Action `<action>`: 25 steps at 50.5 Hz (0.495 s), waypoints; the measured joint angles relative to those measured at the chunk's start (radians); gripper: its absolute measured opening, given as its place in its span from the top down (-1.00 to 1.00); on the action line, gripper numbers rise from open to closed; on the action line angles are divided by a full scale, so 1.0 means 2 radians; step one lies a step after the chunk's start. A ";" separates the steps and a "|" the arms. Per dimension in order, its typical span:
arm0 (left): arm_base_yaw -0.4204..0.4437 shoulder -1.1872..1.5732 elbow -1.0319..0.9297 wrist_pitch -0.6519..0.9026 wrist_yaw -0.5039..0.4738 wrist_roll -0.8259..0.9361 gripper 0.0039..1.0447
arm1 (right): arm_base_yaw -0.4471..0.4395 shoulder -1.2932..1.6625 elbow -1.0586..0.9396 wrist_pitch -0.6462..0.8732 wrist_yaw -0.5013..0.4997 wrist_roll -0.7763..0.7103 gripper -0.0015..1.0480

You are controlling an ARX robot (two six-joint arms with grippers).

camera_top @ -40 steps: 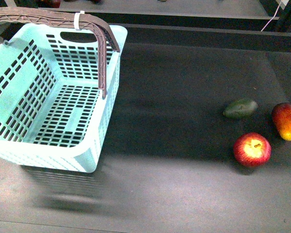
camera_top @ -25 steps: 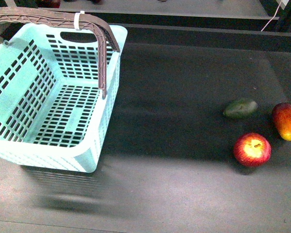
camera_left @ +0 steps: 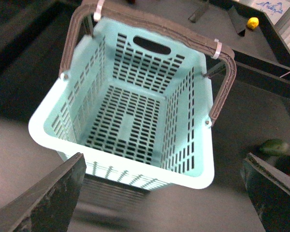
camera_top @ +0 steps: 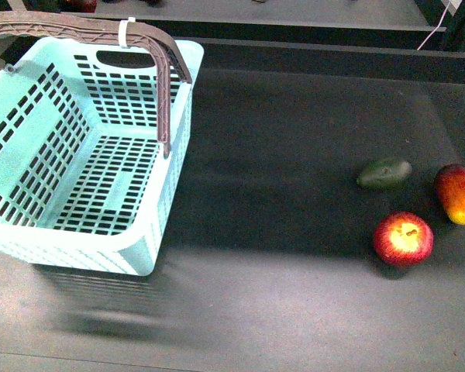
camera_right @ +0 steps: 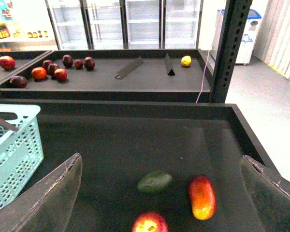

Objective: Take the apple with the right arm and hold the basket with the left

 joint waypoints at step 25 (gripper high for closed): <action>-0.015 0.533 0.176 0.332 -0.013 -0.339 -0.87 | 0.000 0.000 0.000 0.000 0.000 0.000 -0.83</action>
